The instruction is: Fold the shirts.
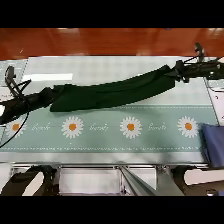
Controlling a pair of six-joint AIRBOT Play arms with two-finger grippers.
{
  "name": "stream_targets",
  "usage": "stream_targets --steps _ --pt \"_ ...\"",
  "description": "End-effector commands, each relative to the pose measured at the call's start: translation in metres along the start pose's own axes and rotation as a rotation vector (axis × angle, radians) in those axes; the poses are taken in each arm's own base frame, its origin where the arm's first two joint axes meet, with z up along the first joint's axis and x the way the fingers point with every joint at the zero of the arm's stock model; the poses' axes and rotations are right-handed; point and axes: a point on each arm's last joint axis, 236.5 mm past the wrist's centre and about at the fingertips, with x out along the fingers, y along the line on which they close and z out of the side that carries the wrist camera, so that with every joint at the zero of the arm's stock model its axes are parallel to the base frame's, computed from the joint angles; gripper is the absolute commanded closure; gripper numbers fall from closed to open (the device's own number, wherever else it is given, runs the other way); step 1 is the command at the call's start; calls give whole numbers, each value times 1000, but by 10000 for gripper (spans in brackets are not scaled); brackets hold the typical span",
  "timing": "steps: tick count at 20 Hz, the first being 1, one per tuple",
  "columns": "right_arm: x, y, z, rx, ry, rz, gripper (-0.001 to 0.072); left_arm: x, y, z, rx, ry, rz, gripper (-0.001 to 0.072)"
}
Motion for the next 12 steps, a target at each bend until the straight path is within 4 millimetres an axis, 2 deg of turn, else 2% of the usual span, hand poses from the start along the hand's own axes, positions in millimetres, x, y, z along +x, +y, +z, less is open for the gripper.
stream_targets --steps 1,3,5,9,12 --pt "-47 28 -15 -128 -54 -77 688 14 -22 -10 49 11 -43 685" --pt "-65 44 -31 -162 -91 -88 688 33 -46 -23 99 38 -78 685" --pt "-79 58 -49 -184 -123 -90 688 61 -75 -49 145 129 -115 686" --pt "-100 79 -92 -201 -166 -86 688 131 -140 -101 241 345 -182 686" --pt "-111 92 -118 -209 -187 -77 688 181 -189 -144 318 507 -244 686"
